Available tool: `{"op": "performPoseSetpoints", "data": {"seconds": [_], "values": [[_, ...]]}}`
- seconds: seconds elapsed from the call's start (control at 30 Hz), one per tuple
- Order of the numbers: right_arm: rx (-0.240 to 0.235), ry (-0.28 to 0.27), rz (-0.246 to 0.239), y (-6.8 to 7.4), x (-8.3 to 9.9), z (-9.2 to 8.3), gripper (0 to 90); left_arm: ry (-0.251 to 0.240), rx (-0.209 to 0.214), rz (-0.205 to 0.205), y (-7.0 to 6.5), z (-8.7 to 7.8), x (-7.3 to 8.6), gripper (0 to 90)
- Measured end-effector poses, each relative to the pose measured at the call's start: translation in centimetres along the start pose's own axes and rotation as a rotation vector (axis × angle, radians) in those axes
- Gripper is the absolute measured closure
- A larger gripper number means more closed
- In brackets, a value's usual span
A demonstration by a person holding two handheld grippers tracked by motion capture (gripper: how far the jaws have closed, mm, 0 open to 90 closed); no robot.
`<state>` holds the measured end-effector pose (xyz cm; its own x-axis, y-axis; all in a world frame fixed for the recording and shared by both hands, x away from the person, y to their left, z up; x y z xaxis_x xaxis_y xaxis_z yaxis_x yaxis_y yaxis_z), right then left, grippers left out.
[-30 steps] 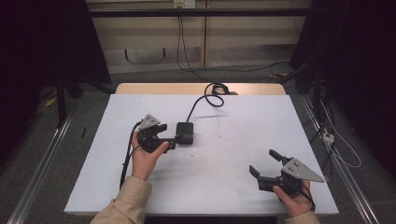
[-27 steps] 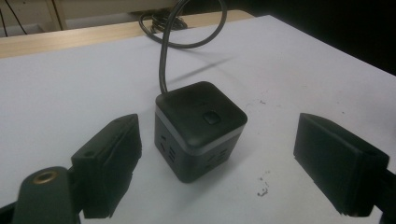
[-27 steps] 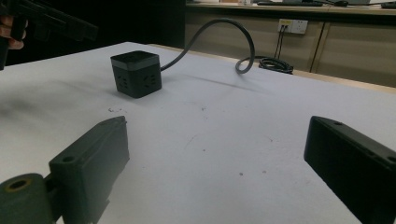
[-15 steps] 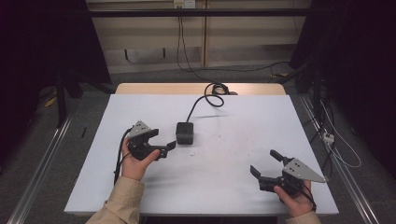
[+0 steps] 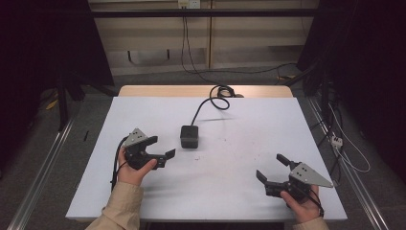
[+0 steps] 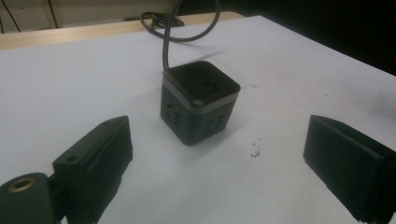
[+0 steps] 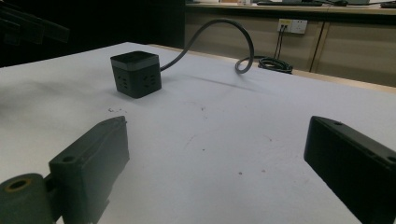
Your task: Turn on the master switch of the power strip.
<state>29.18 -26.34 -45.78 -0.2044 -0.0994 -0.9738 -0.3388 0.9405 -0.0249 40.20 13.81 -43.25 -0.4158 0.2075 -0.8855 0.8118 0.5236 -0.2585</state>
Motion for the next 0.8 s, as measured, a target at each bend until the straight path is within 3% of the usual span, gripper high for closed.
{"op": "performPoseSetpoints", "data": {"seconds": [0.33, 0.8], "values": [[0.001, 0.001, 0.002, 0.0, 0.0, 0.0, 6.0, -0.018, 0.006, 0.010, 0.3, -1.1, 0.4, 7.4], [0.002, 0.002, 0.002, 0.0, 0.0, 0.0, 6.1, -0.037, -0.019, 0.017, 1.0, -3.3, 1.3, 6.3]]}}
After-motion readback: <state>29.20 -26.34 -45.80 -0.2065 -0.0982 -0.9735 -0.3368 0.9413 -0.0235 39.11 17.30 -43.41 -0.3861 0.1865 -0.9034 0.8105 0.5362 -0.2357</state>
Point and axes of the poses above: each handheld gripper's, and its own axes: z roughly forward along the jaws, x roughly out of its underside, y roughly to its left, the point moved 4 cm from there along z, roughly forward along the jaws, and after that the axes turned 10 degrees about x, right-handed, at the moved point
